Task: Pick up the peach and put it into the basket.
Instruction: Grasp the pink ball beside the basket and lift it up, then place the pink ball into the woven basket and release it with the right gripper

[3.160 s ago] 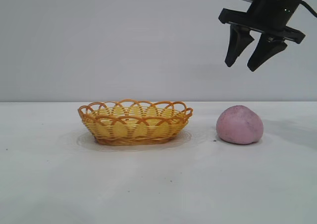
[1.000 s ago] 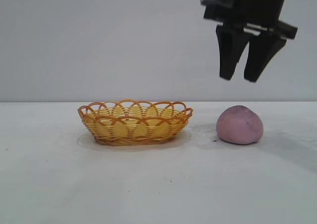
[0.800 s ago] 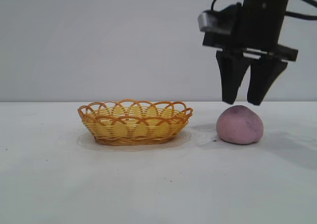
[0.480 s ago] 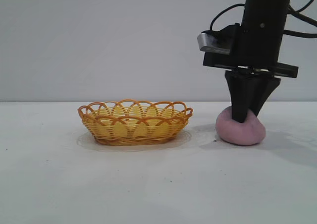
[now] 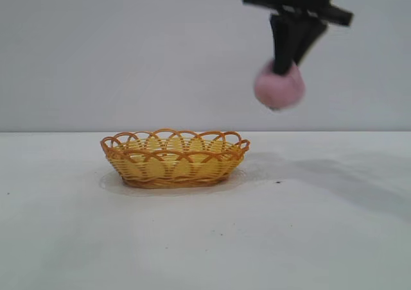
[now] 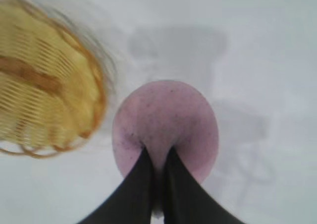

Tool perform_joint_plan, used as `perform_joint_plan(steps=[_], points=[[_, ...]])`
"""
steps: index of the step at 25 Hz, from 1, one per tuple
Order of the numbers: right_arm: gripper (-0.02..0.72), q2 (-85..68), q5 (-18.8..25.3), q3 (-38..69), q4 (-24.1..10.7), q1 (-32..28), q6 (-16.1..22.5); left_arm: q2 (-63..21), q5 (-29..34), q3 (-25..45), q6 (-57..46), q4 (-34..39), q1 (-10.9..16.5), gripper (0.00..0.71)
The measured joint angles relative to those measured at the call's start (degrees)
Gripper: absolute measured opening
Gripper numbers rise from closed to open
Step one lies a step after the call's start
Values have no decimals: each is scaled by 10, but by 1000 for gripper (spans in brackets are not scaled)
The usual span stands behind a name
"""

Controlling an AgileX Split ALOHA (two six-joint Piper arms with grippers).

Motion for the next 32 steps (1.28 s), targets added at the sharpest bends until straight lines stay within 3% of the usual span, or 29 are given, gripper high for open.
perform_joint_plan(steps=[6,14,15,17,19,20,24,26,28,29,31,32], points=[[0,32,-1,-7,7,74,-7,0,0,0,0,0,0,505],[0,95,-48,-7,16,98,-15,0,0,0,0,0,0,505],[57,98,-54,-7,17,98,-15,0,0,0,0,0,0,505],[57,103,-68,-7,29,98,-15,0,0,0,0,0,0,505],[130,104,-75,-7,46,98,-19,0,0,0,0,0,0,505],[118,104,-77,-7,56,98,-23,0,0,0,0,0,0,505],[262,104,-68,-7,70,98,-29,0,0,0,0,0,0,505],[250,104,-56,-7,70,98,-29,0,0,0,0,0,0,505],[291,104,-50,-7,63,98,-29,0,0,0,0,0,0,505],[276,104,-49,-7,54,98,-25,0,0,0,0,0,0,505],[276,104,-49,-7,26,98,-7,0,0,0,0,0,0,505],[319,103,-47,-7,7,97,2,0,0,0,0,0,0,505]])
